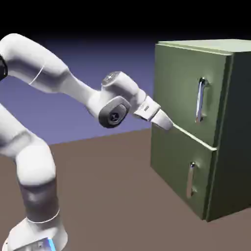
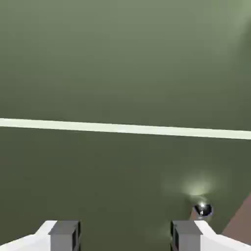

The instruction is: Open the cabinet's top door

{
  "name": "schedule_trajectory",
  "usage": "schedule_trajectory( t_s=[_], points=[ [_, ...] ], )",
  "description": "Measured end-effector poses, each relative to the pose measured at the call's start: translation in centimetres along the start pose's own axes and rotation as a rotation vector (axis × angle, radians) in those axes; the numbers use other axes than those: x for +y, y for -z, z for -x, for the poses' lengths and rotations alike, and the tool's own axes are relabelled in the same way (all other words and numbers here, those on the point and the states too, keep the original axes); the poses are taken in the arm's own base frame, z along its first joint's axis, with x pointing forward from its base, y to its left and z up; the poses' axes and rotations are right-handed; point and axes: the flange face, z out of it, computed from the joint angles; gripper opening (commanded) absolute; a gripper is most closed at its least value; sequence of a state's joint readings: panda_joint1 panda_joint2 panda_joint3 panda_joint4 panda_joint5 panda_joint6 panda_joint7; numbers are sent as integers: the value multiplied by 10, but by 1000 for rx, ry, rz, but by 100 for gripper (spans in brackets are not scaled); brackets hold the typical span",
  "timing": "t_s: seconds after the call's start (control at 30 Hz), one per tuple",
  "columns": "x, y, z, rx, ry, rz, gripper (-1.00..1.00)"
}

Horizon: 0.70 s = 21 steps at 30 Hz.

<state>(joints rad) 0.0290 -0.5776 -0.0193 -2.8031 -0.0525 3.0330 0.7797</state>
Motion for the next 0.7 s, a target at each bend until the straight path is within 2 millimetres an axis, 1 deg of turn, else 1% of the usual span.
schedule_trajectory(
  t_s=[0.17,0.33,0.5,0.7],
  points=[
    [-18,16,-4,29,24,-34,0],
    [-31,31,-8,64,43,-67,0],
    [-40,46,-11,104,57,-98,0],
    [-44,60,-16,158,66,-137,0]
  ],
)
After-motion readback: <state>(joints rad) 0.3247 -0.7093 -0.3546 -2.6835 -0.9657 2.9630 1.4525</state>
